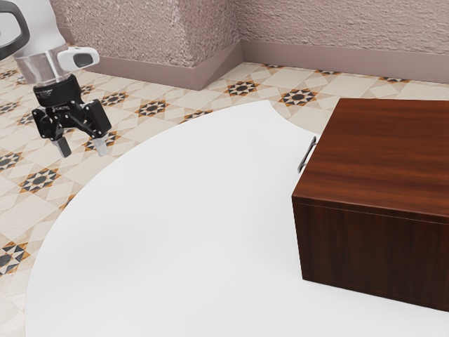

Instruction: Pull the drawer handle with one arm to open the drawer

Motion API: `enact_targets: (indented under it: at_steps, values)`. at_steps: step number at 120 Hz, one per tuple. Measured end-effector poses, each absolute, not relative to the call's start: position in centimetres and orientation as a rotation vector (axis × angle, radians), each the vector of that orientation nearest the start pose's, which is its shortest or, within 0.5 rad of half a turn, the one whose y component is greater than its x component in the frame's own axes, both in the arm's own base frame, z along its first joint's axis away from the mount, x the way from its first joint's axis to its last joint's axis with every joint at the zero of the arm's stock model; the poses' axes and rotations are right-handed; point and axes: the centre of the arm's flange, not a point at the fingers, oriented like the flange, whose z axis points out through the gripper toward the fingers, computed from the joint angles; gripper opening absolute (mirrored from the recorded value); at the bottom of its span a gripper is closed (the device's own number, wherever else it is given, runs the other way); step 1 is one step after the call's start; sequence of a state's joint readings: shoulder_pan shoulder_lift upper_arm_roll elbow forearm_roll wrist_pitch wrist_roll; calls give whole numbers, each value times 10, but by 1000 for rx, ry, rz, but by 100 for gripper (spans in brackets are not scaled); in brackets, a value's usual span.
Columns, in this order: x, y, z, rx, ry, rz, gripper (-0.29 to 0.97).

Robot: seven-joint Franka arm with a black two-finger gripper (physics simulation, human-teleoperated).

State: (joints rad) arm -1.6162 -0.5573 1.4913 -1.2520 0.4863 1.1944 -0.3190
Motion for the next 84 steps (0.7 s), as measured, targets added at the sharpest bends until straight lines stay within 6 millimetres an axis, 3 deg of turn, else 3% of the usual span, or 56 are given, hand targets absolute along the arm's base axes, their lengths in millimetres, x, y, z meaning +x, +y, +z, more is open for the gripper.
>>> enact_targets:
  at_steps: [18,22,30,38,53,68,84]
  values:
    - [512,218,675,-3180,-575,121,68]
    - [507,218,701,-3189,-590,30,68]
    - [487,201,772,-3195,-587,-212,68]
    - [476,193,799,-3196,-585,-311,68]
    - [471,186,812,-3175,-594,-354,68]
    - [456,195,829,-3166,-635,-402,68]
    - [453,193,829,-3167,-634,-374,68]
